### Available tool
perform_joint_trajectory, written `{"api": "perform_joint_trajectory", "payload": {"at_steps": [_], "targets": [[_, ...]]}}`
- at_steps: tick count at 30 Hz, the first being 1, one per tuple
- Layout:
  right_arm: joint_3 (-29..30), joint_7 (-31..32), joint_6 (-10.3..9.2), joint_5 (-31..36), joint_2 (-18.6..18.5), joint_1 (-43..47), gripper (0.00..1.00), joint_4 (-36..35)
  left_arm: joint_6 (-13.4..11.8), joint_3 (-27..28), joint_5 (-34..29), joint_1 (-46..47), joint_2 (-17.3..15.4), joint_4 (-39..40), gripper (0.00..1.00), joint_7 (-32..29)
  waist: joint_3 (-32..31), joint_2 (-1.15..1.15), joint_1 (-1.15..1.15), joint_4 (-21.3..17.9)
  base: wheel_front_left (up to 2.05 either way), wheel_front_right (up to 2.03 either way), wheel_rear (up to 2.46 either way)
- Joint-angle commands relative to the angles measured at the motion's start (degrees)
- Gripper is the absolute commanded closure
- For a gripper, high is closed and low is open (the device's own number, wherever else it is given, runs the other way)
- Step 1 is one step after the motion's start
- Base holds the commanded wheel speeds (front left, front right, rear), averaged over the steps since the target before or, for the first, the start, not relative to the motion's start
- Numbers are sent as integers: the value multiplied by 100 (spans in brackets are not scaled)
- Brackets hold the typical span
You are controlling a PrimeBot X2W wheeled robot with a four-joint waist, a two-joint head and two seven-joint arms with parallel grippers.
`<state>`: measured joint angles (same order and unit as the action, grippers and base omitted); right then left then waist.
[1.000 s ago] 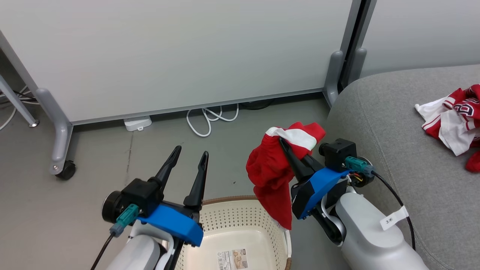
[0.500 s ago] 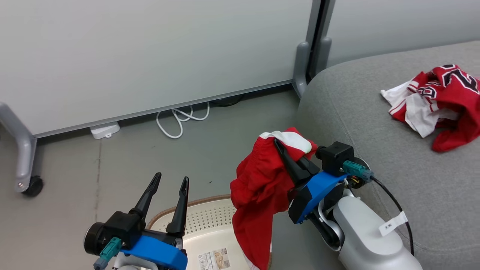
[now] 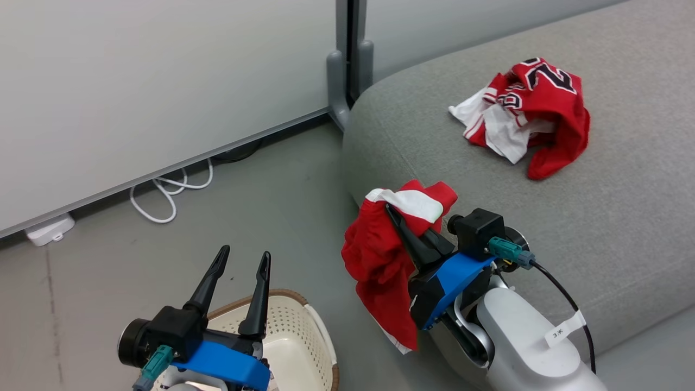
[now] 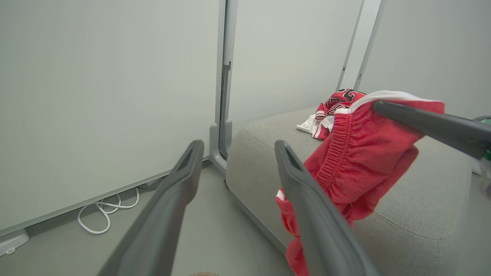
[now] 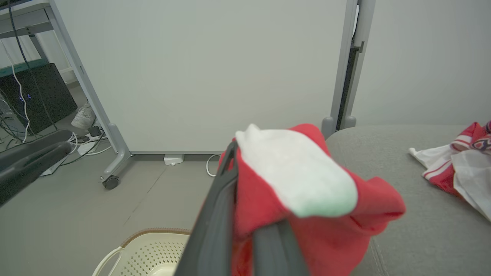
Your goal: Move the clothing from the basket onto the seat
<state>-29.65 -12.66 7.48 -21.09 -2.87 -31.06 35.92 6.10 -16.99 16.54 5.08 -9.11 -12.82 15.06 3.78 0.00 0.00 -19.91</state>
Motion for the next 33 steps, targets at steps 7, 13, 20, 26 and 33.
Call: {"api": "perform_joint_trajectory", "payload": {"at_steps": [7, 13, 20, 26, 33], "targets": [[85, -39, 3, 127, -2, 116, 100, -250, 88, 131, -158, 13, -16, 73, 0, 16, 233, 0, 0, -745, 0, 0, 0], [122, -55, 3, 134, -2, 211, 100, -402, 104, 225, -214, 51, -41, 116, 0, 16, 356, 0, 0, -1060, 0, 0, 0], [232, -69, 3, 159, -1, 209, 100, -536, 130, 179, -245, 194, -70, 92, 0, 17, 539, 0, 0, -1184, 0, 0, 0], [305, -81, 3, 180, -1, 247, 100, -588, 144, 139, -228, 258, -94, 52, 0, 17, 604, 0, 0, -1191, 0, 0, 0], [530, -95, 3, -21, -2, -158, 100, -632, 151, 196, -255, 287, -183, 234, 0, 16, 877, 0, 0, -1180, 0, 0, 0]]}}
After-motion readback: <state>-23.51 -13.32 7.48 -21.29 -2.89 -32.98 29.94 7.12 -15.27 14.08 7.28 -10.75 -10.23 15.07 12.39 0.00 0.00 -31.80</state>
